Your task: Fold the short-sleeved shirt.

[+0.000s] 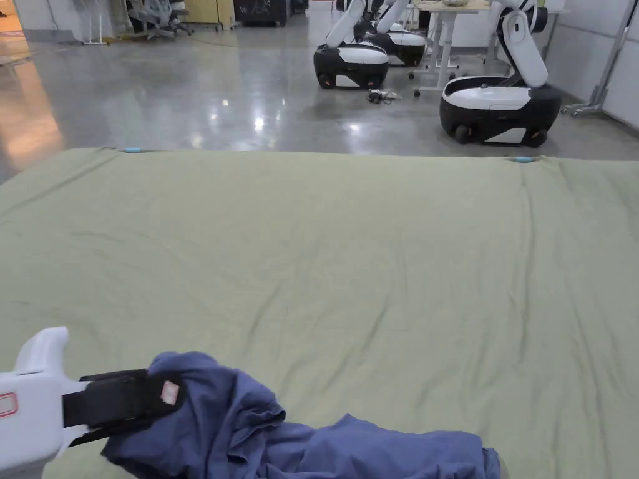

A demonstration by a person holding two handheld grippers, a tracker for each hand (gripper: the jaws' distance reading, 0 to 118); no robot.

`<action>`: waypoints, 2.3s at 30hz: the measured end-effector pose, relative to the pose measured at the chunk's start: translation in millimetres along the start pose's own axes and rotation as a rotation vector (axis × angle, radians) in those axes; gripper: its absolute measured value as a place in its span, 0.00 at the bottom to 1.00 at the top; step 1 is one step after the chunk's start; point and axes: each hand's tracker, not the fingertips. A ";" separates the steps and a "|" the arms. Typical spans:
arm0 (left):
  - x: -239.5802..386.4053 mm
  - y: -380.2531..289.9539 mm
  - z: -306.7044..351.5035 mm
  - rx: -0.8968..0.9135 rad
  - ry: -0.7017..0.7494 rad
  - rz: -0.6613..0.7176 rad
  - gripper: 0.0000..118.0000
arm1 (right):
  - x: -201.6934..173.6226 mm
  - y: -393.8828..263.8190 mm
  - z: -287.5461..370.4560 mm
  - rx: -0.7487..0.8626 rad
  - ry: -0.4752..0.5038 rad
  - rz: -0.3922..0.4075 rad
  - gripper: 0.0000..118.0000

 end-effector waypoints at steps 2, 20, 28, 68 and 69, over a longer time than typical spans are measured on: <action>46.7 -3.1 -10.9 -0.014 0.038 0.004 0.11 | 0.6 0.3 -0.7 -0.001 -0.001 -0.002 0.03; 192.9 -125.7 -230.4 -0.224 0.318 -0.255 0.11 | 37.8 -22.9 27.8 0.029 -0.045 -0.071 0.03; 181.4 -96.2 -178.3 -0.177 -0.012 -0.131 0.98 | 42.4 -25.6 26.0 0.020 -0.061 -0.088 0.03; 101.1 -60.9 -131.2 -0.109 -0.506 -0.057 0.00 | -34.5 20.2 -51.6 -0.009 0.277 -0.035 0.03; 94.2 -53.0 -113.6 -0.064 -0.521 -0.039 0.00 | -41.2 23.4 -66.7 -0.011 0.315 -0.040 0.03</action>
